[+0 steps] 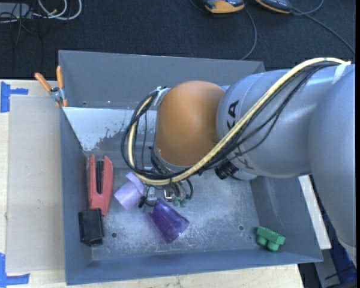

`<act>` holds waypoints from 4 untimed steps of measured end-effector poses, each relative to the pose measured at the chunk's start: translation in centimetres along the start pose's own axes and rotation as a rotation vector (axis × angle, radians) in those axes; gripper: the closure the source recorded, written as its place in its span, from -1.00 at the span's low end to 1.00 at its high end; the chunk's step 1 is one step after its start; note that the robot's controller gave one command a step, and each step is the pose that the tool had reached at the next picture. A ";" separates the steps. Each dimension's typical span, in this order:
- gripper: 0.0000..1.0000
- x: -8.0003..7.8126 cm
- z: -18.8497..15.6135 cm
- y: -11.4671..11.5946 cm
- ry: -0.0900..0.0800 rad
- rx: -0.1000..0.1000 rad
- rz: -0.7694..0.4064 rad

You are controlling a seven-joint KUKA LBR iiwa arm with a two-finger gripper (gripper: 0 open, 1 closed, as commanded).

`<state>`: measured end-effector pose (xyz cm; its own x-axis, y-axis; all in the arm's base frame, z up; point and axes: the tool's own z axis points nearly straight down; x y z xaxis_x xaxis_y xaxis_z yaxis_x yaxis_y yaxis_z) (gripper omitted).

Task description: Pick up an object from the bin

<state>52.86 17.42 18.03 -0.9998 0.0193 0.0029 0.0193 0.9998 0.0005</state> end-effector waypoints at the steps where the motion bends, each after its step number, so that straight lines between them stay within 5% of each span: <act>1: 1.00 -2.5 4.3 -0.4 0.011 0.004 0.073; 2: 1.00 -5.3 4.8 -3.9 0.019 0.006 0.146; 3: 1.00 -6.0 6.7 -5.3 0.000 0.002 0.257; 4: 1.00 -7.5 10.4 -6.6 0.012 0.001 0.260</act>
Offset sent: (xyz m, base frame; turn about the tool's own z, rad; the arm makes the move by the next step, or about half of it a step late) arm 0.0713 -0.0599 -0.0207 0.1740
